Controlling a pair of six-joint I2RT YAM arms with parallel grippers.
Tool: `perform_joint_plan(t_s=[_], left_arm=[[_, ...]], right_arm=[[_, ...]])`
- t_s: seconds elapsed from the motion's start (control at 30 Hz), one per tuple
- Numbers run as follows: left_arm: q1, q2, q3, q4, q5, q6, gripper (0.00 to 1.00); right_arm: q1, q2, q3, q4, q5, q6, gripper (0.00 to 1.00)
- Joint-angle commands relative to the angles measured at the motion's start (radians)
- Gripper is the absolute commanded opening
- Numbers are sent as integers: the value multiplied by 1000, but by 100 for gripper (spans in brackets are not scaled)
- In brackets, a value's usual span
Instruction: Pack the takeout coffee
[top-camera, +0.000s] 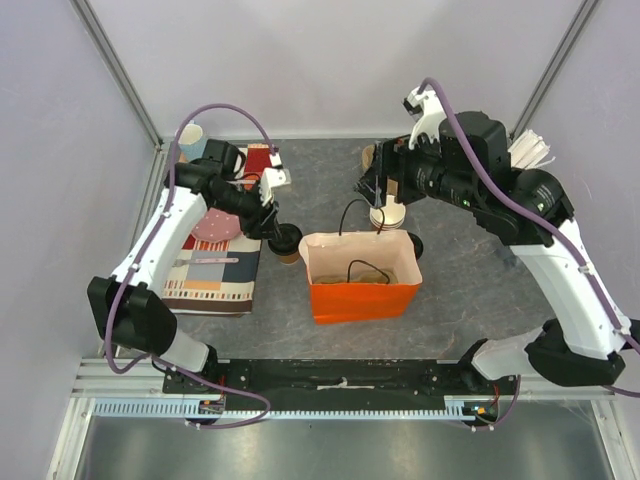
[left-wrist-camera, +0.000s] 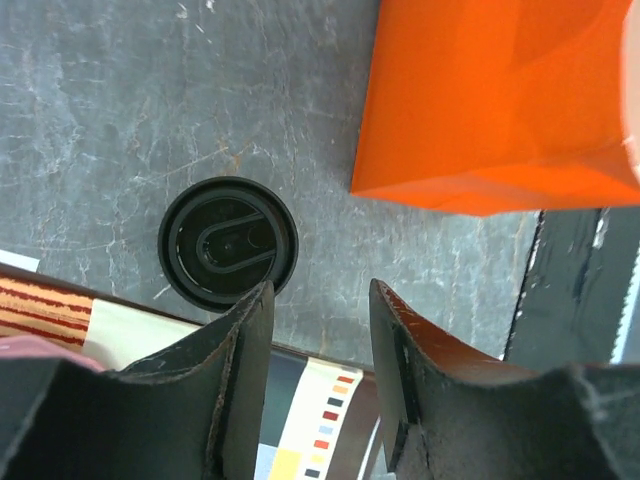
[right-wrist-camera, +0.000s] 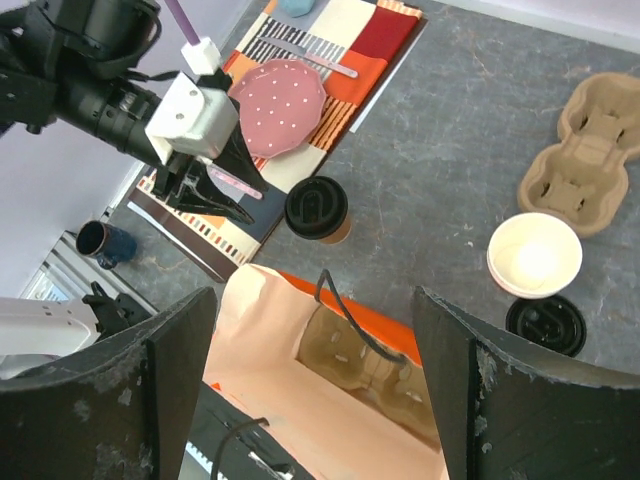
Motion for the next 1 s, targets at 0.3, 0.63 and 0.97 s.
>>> perform_joint_plan(t_s=[0.3,0.63,0.97], left_arm=[[-65,-35,-279,311,-33,286,55],[-92,11,-311,367,-57,296,48],[-138,42,-322,359,-117,267,44]], right_arm=[[-2,-164,-179,68,48,140,87],[-2,-222,-269,67,37,204,87],[-2,-254,-314,68,36,215,87]])
